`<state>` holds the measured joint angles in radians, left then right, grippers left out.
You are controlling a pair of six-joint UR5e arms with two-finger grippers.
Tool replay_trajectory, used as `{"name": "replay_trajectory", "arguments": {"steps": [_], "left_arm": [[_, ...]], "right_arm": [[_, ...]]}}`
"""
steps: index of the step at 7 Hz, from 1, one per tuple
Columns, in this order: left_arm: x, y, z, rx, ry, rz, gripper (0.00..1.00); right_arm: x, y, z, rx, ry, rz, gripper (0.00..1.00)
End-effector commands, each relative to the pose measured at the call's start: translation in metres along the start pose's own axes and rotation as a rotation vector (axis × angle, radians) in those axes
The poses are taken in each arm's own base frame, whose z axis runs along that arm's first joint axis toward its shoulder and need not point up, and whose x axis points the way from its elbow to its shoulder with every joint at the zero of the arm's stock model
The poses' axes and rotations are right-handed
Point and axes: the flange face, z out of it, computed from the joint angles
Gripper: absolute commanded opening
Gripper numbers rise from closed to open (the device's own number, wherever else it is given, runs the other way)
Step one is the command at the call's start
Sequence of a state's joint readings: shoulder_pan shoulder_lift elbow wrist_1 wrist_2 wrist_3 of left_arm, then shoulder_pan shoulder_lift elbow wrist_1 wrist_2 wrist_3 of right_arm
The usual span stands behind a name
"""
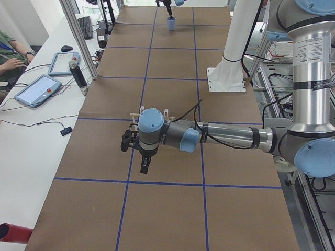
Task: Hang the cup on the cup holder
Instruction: 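Lower the right gripper over the light blue cup and grasp it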
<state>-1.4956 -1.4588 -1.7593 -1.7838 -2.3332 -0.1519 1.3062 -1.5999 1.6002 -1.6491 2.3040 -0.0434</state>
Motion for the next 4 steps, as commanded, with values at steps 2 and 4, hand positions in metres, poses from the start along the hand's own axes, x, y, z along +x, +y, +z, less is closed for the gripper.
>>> {"name": "replay_trajectory", "arguments": {"steps": [2, 4], "left_arm": [[-0.0005, 0.0001, 0.0005, -0.001, 0.000, -0.001, 0.99], [-0.0017, 0.0004, 0.0015, -0.003, -0.002, -0.003, 0.99]], "right_arm": [[0.0032, -0.0093, 0.0113, 0.008, -0.008, -0.026, 0.14], [-0.0051, -0.0036, 0.0149, 0.040, -0.043, -0.074, 0.00]]}}
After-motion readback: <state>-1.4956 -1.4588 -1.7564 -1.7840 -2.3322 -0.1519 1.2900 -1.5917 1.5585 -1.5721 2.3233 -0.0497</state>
